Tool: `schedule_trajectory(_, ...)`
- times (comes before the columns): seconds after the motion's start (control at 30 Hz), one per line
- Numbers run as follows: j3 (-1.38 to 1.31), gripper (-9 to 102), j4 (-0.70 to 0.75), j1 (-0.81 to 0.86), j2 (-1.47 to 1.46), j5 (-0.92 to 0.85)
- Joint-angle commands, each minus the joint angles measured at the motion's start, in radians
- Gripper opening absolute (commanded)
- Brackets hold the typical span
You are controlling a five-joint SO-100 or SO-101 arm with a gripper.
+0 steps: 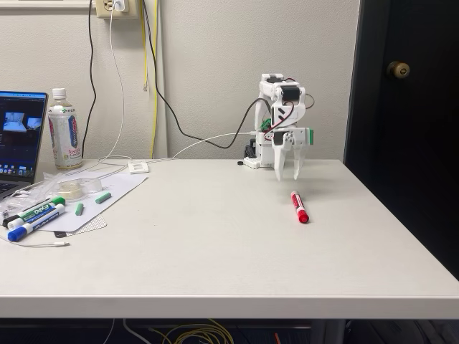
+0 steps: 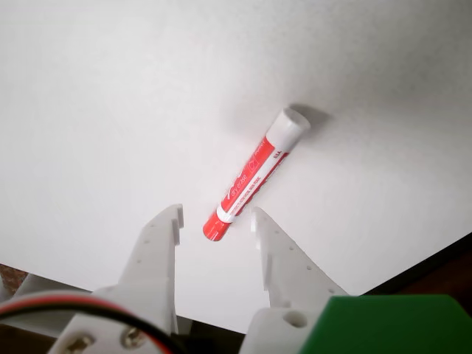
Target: Pick up the red marker.
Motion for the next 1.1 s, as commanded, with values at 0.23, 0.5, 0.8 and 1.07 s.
schedule_trajectory(0.23, -0.041, 22, -0.051, -0.020, -0.037, 0.028)
schedule_trajectory(0.5, -0.041, 23, -0.103, -0.034, -0.089, 0.058)
schedule_trajectory(0.8, -0.041, 24, -0.114, -0.046, -0.123, 0.094)
schedule_trajectory(1.07, -0.041, 25, -0.129, -0.063, -0.158, 0.120)
